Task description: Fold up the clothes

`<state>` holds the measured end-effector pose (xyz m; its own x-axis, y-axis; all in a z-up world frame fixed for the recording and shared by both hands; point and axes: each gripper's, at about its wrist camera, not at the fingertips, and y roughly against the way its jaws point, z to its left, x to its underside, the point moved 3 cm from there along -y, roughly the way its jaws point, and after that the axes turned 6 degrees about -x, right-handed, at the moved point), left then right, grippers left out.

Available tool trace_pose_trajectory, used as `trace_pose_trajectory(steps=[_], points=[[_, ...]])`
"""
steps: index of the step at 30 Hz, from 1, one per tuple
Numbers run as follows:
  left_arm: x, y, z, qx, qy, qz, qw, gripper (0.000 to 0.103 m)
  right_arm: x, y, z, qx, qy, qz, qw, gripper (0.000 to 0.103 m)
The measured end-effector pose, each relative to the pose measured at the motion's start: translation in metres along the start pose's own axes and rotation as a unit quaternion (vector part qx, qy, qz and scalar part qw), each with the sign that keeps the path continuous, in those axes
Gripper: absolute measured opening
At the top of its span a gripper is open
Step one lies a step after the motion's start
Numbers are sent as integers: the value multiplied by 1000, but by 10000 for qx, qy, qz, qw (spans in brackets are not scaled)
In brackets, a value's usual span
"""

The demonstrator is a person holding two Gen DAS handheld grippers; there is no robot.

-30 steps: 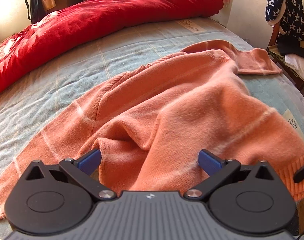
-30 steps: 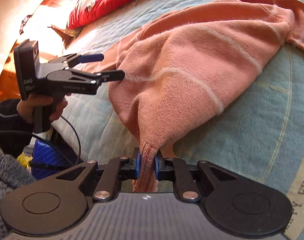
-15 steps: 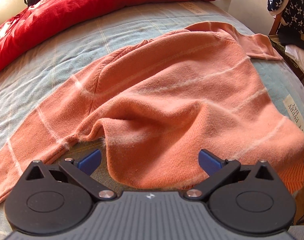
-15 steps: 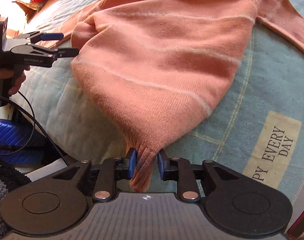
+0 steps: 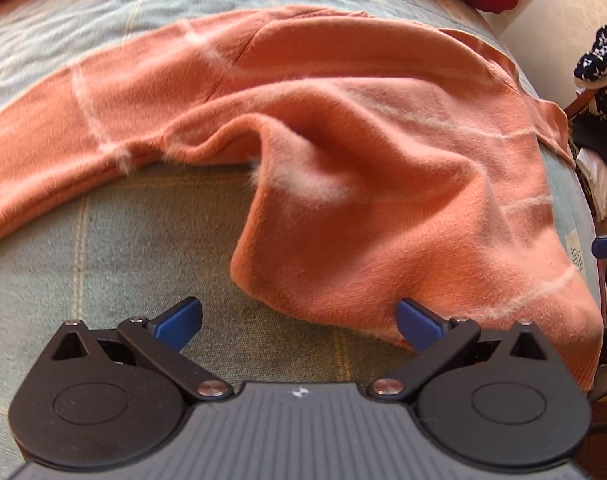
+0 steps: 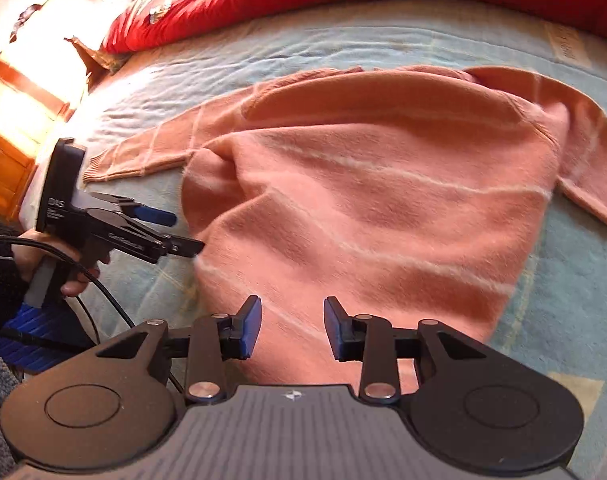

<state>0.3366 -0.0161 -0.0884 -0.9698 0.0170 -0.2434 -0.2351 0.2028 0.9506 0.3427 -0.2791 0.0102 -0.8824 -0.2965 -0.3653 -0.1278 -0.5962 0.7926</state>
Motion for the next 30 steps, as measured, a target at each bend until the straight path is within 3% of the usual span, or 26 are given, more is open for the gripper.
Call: trace_pose_trajectory(steps=[6, 9, 12, 14, 17, 20, 27, 30], points=[[13, -8, 4, 10, -203, -213, 9996, 103, -16, -56, 47, -711, 613, 371, 9949, 39], [13, 3, 8, -280, -347, -310, 9985, 102, -14, -87, 65, -845, 897, 796, 9892, 40], [9, 19, 24, -694, -359, -541, 9955, 102, -7, -114, 72, -593, 1025, 1235, 9852, 39], [7, 29, 36, -766, -289, -669, 9944, 102, -11, -115, 75, -223, 1329, 1091, 9849, 36], [1, 38, 41, -635, -236, -803, 9945, 102, -22, -107, 65, 415, 1579, 799, 9833, 34], [-4, 38, 34, -387, -281, -873, 9950, 102, -30, -104, 45, 1086, 1855, 741, 9738, 30], [-17, 30, -4, 467, -794, -1018, 9905, 102, -44, -99, -6, 1276, 1417, 584, 9799, 27], [-28, 25, -19, 840, -1021, -1082, 9853, 101, -40, -102, -5, 1302, 1475, 552, 9789, 27]])
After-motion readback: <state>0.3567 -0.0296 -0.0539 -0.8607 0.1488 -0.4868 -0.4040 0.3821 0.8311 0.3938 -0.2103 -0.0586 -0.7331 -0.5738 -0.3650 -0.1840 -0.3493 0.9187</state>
